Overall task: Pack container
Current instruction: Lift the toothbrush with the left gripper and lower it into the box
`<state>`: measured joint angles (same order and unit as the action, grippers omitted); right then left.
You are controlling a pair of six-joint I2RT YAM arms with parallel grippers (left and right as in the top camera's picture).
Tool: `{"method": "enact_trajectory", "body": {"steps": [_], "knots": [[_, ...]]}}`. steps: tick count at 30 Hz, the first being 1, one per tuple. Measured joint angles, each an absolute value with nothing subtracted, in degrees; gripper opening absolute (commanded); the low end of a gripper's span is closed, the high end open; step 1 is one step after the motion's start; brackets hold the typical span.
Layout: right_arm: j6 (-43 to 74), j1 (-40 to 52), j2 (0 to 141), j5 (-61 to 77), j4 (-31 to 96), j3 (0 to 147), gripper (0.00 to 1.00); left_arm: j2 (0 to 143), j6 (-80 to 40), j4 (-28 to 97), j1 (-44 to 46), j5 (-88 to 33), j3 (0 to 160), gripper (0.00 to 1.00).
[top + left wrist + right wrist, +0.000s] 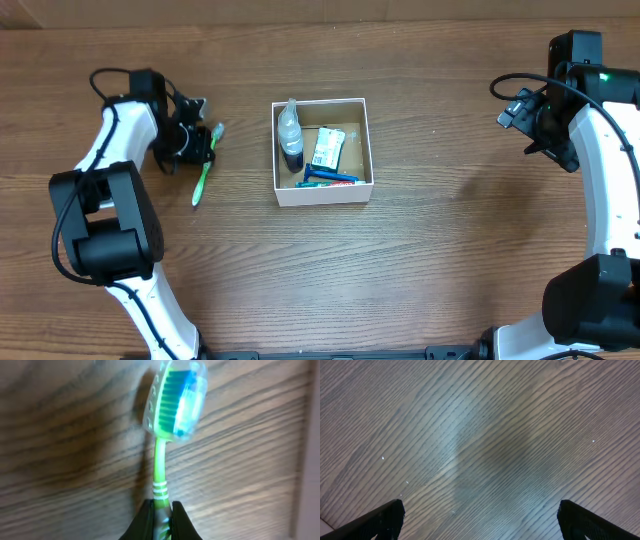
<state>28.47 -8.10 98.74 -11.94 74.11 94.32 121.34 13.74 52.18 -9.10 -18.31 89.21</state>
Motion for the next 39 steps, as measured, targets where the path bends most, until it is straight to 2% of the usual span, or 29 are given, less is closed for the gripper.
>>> {"method": "enact_trajectory", "body": {"steps": [23,29,39], "knots": [[28.5,-8.1,98.7,-12.0,74.1,94.3,1.00,121.6,17.1,79.9,-6.6,-30.4,126.8,0.04],[28.5,-8.1,98.7,-11.9,74.1,94.3,1.00,121.6,22.6,86.2,1.0,-31.3,134.8,0.04],[28.5,-8.1,98.7,-11.9,74.1,94.3,1.00,121.6,33.5,91.7,16.8,-29.1,135.5,0.04]]}}
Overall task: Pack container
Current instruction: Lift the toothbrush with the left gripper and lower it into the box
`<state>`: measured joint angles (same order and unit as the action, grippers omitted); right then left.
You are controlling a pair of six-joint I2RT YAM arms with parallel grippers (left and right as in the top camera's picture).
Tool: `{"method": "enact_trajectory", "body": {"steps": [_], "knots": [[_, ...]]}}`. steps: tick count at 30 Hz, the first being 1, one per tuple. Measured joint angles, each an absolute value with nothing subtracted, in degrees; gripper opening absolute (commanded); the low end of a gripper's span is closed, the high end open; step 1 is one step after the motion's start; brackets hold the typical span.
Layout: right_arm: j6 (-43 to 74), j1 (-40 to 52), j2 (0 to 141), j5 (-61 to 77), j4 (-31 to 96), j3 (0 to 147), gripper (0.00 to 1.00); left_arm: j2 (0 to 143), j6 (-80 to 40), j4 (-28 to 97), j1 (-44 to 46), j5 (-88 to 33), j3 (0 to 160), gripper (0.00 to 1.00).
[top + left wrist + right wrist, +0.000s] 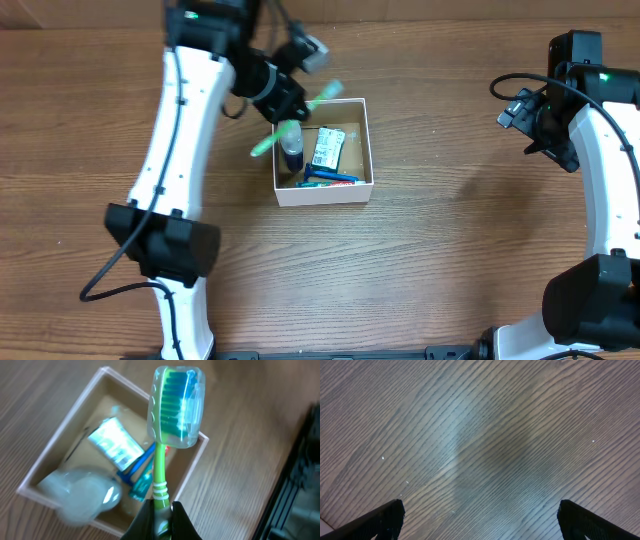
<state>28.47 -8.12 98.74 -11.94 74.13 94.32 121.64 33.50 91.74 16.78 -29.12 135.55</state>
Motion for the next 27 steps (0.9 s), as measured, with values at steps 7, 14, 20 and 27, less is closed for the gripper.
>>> {"method": "enact_trajectory", "body": {"steps": [7,14,20,27], "knots": [[28.4,-8.1,98.7,-11.9,74.1,94.3,1.00,121.6,39.5,91.2,23.7,-26.8,134.6,0.04],[28.5,-8.1,98.7,-11.9,74.1,94.3,1.00,121.6,43.3,86.4,24.9,-24.7,126.5,0.04],[28.5,-8.1,98.7,-11.9,74.1,94.3,1.00,121.6,46.0,79.4,24.9,-22.8,118.7,0.04],[28.5,-8.1,98.7,-11.9,74.1,94.3,1.00,121.6,53.3,72.2,24.9,-21.8,109.8,0.04]]}}
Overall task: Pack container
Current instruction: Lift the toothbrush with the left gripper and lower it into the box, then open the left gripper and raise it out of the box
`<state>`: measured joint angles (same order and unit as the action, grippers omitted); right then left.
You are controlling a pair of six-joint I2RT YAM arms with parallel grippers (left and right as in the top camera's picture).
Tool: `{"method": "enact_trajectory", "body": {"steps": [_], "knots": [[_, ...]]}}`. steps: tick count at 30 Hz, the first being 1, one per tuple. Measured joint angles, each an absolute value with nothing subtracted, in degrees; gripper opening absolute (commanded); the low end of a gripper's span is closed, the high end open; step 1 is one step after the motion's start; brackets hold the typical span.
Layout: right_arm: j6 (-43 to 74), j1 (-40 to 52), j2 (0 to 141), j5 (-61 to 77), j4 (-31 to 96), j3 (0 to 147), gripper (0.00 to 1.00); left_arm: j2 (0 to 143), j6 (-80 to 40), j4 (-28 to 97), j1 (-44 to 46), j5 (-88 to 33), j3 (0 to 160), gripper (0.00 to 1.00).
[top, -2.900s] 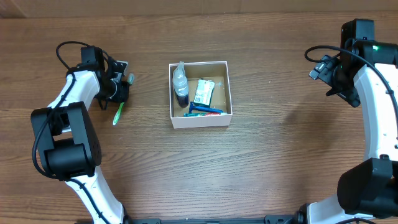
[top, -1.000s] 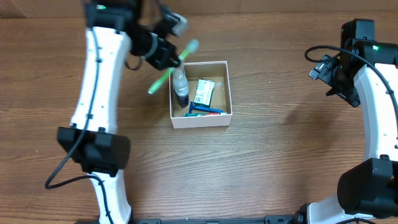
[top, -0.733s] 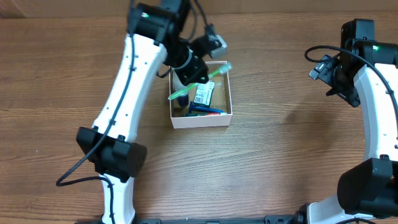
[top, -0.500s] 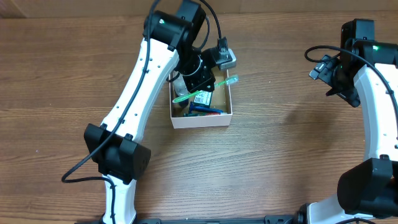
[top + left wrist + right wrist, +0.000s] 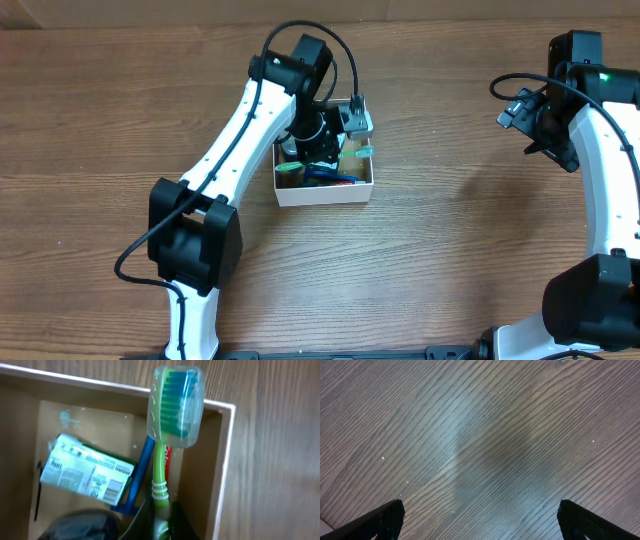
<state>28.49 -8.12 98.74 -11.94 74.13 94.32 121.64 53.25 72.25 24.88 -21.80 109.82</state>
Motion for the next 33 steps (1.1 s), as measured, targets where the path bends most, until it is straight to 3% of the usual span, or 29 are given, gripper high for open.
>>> {"method": "enact_trajectory", "body": {"steps": [10,11,12,13,19,20,21,22,33], "knots": [[28.5,-8.1,98.7,-11.9,74.1,94.3,1.00,121.6,63.6,66.5,25.0,-21.6,102.6,0.08],[28.5,-8.1,98.7,-11.9,74.1,94.3,1.00,121.6,63.8,66.2,25.0,-21.6,102.4,0.17],[28.5,-8.1,98.7,-11.9,74.1,94.3,1.00,121.6,64.2,66.0,25.0,-21.5,102.3,0.33],[28.5,-8.1,98.7,-11.9,74.1,94.3,1.00,121.6,64.7,65.8,25.0,-21.3,102.2,0.40],[28.5,-8.1,98.7,-11.9,74.1,94.3,1.00,121.6,65.6,65.5,25.0,-20.9,102.2,0.67],[28.5,-8.1,98.7,-11.9,74.1,94.3,1.00,121.6,65.8,65.5,25.0,-20.9,102.2,0.75],[28.5,-8.1,98.7,-11.9,74.1,94.3,1.00,121.6,65.7,65.3,25.0,-20.9,102.2,0.95],[28.5,-8.1,98.7,-11.9,74.1,94.3,1.00,121.6,65.7,65.3,25.0,-20.8,102.2,1.00],[28.5,-8.1,98.7,-11.9,74.1,94.3,1.00,121.6,62.3,68.6,24.9,-20.3,106.5,1.00]]}}
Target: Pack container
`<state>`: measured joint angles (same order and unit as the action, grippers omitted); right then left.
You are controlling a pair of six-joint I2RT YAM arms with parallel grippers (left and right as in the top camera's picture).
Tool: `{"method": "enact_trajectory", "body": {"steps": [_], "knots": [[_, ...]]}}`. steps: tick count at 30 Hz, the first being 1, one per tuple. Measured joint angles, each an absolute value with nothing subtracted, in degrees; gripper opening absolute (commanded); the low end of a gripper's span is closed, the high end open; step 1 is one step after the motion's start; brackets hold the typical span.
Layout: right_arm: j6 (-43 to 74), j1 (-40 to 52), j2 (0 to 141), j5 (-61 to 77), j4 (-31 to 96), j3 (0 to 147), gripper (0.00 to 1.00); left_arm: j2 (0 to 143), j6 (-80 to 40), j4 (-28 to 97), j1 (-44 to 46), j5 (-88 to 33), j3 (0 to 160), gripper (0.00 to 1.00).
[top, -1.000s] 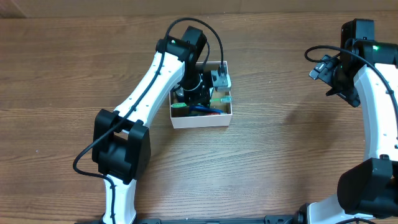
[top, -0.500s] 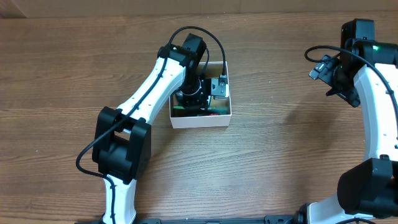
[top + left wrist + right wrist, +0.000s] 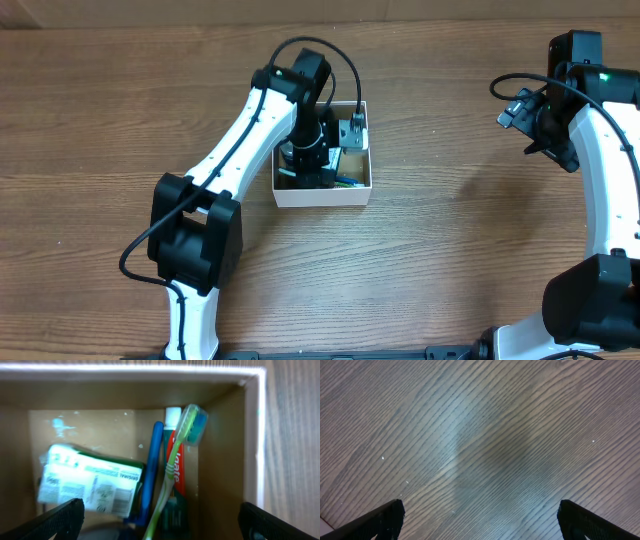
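The white box stands mid-table with my left gripper open over it, fingers wide apart. In the left wrist view the green toothbrush with its clear head cap lies loose in the box, leaning on the red toothpaste tube beside a blue razor and a green-and-white packet. My left gripper hangs above them, holding nothing. My right gripper is open over bare wood at the far right.
The left arm reaches across the table's left half to the box. The right arm stands along the right edge. Wooden tabletop surrounds the box.
My left gripper has opened and let go of the green toothbrush, which now lies inside the box against the toothpaste tube. The right arm has not moved.
My left gripper was shut on the toothbrush's handle on the table at the far left. Then it held the toothbrush in the air by the box's left rim, then low inside the box. Now the toothbrush rests in the box and the gripper is open.
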<state>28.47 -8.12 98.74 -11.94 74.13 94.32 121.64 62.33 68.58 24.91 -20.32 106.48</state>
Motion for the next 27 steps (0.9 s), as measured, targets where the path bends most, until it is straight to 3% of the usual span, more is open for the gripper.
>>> {"method": "enact_trajectory", "body": {"steps": [9,15,21,27], "knots": [[28.5,-8.1,98.7,-11.9,74.1,94.3,1.00,121.0,55.9,78.3,28.8,-20.1,127.8,1.00],[28.5,-8.1,98.7,-11.9,74.1,94.3,1.00,117.0,40.1,82.7,29.6,-15.4,138.0,1.00],[28.5,-8.1,98.7,-11.9,74.1,94.3,1.00,107.3,22.4,88.8,24.1,-7.2,139.0,1.00],[28.5,-8.1,98.7,-11.9,74.1,94.3,1.00,96.5,13.3,96.5,15.0,-1.9,139.1,1.00]]}}
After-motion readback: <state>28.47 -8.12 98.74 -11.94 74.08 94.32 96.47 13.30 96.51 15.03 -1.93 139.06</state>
